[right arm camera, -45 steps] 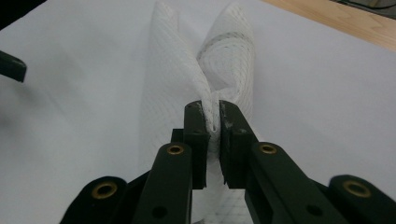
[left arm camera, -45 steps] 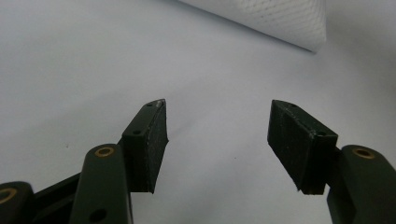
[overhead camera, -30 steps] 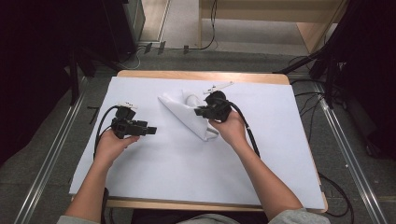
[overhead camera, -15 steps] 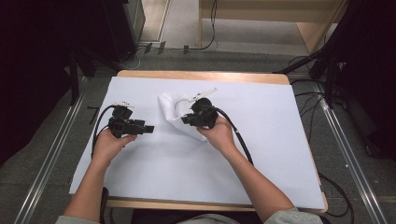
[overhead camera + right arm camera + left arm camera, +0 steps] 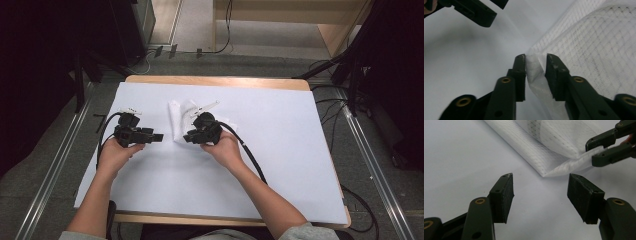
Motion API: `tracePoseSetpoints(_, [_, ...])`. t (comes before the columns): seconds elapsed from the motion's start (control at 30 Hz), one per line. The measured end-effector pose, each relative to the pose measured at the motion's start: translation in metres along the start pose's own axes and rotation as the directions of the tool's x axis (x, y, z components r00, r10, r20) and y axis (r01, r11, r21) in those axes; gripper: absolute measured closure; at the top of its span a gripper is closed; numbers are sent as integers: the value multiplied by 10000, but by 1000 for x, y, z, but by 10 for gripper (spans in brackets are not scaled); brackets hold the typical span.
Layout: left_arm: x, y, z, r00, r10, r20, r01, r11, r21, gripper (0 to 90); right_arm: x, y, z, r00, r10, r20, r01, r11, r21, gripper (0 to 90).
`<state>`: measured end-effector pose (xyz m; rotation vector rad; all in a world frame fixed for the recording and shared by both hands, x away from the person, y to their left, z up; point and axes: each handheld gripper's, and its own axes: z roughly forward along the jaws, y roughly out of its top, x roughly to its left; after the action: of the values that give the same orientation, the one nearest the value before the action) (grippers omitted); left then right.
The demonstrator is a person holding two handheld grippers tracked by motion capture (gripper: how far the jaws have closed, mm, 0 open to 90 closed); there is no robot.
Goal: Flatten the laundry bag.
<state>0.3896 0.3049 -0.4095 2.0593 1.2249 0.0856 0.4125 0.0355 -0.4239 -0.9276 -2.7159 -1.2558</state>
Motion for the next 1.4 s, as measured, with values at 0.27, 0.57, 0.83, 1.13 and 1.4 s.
tracePoseSetpoints(0.27, [2,0,0,10000,-84,-24,84,10000,13,386,11,4,-16,9985,-487,252,489,9988,-80,556])
tracePoseSetpoints(0.57, [1,2,1,9999,-130,25,130,9999,-7,388,8,2,-44,9996,-246,143,250,9991,-333,582])
tracePoseSetpoints(0.83, [-8,22,9,9994,-16,338,15,10000,36,394,-15,-21,-67,9976,188,672,-159,9989,-436,609])
tracePoseSetpoints(1.13, [-13,44,25,9984,146,540,-153,9998,119,384,-33,-49,-89,9919,693,1068,-624,9958,-667,623])
tracePoseSetpoints(1.4, [-12,59,41,9983,48,581,-58,9999,162,377,-36,-68,-106,9867,843,1393,-726,9936,-864,623])
